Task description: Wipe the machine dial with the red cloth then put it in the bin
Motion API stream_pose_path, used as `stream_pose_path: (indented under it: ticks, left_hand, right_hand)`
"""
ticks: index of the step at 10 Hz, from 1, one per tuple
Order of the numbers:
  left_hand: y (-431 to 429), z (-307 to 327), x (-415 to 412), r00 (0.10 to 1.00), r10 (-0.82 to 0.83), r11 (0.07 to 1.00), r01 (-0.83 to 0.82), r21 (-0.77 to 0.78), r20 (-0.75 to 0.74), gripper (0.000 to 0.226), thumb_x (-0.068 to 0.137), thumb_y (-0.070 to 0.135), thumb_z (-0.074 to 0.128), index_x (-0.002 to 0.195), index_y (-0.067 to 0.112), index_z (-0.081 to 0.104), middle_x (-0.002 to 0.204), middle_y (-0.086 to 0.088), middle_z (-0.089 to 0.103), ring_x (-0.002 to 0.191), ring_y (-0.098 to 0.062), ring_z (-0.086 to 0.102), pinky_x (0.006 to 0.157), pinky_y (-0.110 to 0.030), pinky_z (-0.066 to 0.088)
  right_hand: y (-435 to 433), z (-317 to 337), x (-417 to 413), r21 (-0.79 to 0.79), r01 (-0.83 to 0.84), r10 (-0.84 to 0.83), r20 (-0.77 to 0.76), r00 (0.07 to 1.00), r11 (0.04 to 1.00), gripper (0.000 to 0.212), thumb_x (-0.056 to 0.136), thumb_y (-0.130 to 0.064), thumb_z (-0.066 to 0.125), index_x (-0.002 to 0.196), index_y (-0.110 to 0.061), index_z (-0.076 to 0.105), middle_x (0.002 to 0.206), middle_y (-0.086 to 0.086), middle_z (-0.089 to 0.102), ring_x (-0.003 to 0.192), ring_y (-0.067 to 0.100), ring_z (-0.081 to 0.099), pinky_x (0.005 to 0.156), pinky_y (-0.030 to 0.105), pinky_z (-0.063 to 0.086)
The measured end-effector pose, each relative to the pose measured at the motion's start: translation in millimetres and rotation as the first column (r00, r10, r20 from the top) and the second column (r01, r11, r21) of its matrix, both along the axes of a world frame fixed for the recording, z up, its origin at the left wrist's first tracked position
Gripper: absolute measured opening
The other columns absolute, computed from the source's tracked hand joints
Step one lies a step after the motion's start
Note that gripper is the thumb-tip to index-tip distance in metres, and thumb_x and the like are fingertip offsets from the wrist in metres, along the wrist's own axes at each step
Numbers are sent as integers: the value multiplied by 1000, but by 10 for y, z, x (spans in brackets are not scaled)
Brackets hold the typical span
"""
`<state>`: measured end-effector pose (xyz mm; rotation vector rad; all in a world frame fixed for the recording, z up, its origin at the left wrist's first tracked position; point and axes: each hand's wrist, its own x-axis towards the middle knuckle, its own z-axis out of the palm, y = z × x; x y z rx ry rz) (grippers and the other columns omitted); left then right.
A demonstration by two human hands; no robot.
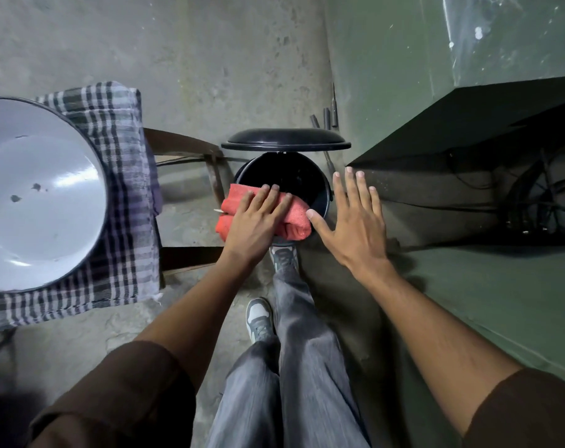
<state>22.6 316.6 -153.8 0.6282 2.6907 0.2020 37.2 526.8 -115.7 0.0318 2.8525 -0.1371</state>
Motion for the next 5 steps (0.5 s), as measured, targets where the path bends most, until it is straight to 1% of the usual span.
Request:
stream_pose_path:
  ticks: [1, 2, 3, 4, 5]
  left_hand:
    - [64, -153, -74, 1000, -5, 1000, 5, -2, 26, 65, 98, 22, 24, 163, 18, 30, 168, -16, 32, 156, -35, 30, 126, -49, 23]
    - [144, -293, -107, 998, -29, 1000, 29, -11, 59, 63, 102, 19, 35, 164, 16, 25, 170, -17, 27, 157, -35, 27, 128, -48, 18]
    - [159, -265, -87, 997, -41, 998, 44, -33, 71, 65, 103, 17, 39, 165, 17, 21, 171, -16, 23, 158, -34, 22, 130, -47, 15]
    - [134, -153, -64, 999, 8, 1000, -8, -7, 51, 66, 101, 14, 43, 164, 17, 26, 170, -15, 26, 159, -32, 23, 130, -47, 16]
    - [82, -80, -34, 999, 51, 998, -50, 25, -19, 63, 100, 16, 48, 162, 17, 33, 167, -16, 34, 157, -33, 29, 128, -48, 22]
  right_hand:
    - [21, -110, -8, -2, -2, 2, 17, 1000, 1000, 88, 101, -72, 30, 165, -14, 15, 173, 12, 11, 161, 26, 5, 130, 47, 9]
    - [57, -195, 7, 8, 5, -6, 42, 999, 1000, 88, 101, -71, 31, 165, -13, 17, 173, 13, 12, 161, 27, 5, 130, 47, 9]
    - [41, -167, -9, -14, 4, -4, 29, 1000, 1000, 88, 101, -71, 31, 165, -12, 18, 173, 13, 13, 161, 27, 6, 130, 47, 9]
    - [9, -93, -38, -25, 9, -9, 8, 1000, 1000, 88, 101, -71, 30, 165, -12, 17, 173, 13, 12, 161, 27, 6, 130, 47, 9]
    - [6, -35, -46, -21, 3, -3, 9, 1000, 1000, 88, 101, -71, 29, 165, -13, 16, 173, 12, 11, 161, 27, 5, 130, 47, 9]
